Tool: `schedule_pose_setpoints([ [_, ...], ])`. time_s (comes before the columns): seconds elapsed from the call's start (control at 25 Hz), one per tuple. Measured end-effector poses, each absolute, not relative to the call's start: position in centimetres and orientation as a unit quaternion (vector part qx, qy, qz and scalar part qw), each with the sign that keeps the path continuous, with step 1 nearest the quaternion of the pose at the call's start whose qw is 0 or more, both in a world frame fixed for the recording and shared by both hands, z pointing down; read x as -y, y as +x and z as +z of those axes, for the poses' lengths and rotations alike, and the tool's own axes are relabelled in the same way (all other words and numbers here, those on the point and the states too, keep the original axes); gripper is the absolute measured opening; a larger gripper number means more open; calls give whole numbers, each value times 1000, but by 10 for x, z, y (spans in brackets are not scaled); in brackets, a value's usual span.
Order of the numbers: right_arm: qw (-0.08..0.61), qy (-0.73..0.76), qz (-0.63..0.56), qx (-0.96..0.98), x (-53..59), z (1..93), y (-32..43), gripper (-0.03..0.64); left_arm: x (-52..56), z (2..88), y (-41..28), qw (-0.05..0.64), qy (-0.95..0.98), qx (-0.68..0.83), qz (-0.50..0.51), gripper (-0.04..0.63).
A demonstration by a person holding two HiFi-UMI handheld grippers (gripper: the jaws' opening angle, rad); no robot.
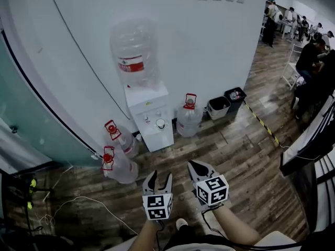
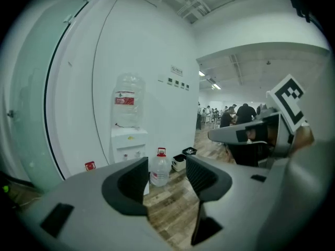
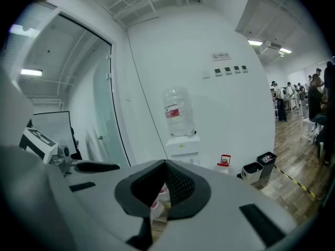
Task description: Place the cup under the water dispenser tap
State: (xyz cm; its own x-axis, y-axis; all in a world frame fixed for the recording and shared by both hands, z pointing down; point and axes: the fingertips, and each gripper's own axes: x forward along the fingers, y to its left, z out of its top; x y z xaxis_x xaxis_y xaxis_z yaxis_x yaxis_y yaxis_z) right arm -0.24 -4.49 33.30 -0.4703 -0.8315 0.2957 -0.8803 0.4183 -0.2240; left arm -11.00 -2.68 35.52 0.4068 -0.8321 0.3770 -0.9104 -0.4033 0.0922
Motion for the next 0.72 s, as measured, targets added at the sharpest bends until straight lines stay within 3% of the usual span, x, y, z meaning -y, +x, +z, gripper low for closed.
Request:
schedule_pose_setpoints([
  [0.32,49,495,171,850,-53,289,37,21,-76,307,-78,114,820,547,125,133],
  [0.72,39,475,149,866,-163,266,69,21,-173,272,-51,93,810,568,114,48],
])
